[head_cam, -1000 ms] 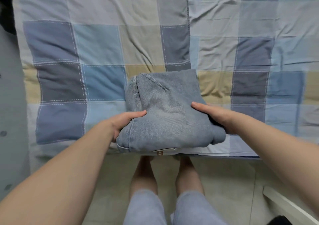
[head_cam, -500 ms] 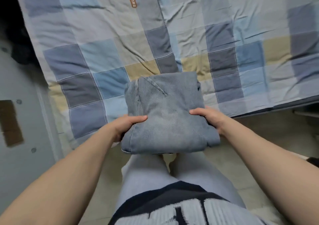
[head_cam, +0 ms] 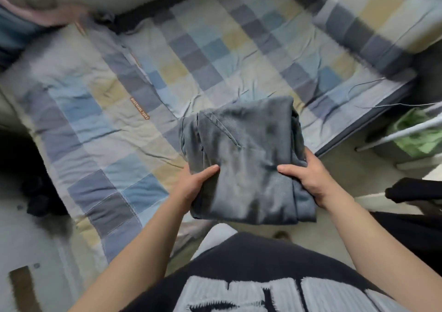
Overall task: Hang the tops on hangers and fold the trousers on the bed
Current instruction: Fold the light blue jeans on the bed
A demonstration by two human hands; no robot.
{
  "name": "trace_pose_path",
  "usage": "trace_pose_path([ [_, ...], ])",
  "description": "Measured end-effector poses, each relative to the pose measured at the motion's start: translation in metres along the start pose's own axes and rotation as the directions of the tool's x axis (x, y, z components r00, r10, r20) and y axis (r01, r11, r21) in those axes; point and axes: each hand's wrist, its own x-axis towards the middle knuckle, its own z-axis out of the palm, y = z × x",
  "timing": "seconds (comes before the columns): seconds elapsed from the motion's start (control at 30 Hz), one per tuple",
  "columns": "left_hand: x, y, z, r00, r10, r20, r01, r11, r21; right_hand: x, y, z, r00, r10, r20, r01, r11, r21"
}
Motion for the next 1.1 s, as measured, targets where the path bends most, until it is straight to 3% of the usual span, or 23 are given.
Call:
trace_pose_path([
  [0.37,-0.059,0.067,0.266,0.935,0.234,0.265,-0.267,0.959,0.092,-0.110,-0.015,-0.251,0.913,-0.238,-0.333,0.300,0.942,0.151],
  [0.67,-0.116,0.086,0.500,0.772,0.333,0.542,-0.465,0.877,0.124,-0.222,0.002,-0.440,0.773,-0.258,-0.580,0.442,0.875,0.200],
  [0.77,-0.137,0.087,0.570,0.703,0.318,0.636,-0.517,0.843,0.150,-0.258,0.017,-0.483,0.696,-0.221,-0.683,0.477,0.853,0.211],
  [0.93,-0.173,0.080,0.683,0.549,0.291,0.784,-0.610,0.780,0.137,-0.308,0.050,-0.540,0.508,-0.126,-0.852,0.534,0.823,0.196],
  [1.1,-0.214,0.064,0.793,0.365,0.157,0.918,-0.640,0.758,0.125,-0.355,0.083,-0.587,0.338,-0.016,-0.941,0.578,0.793,0.194],
])
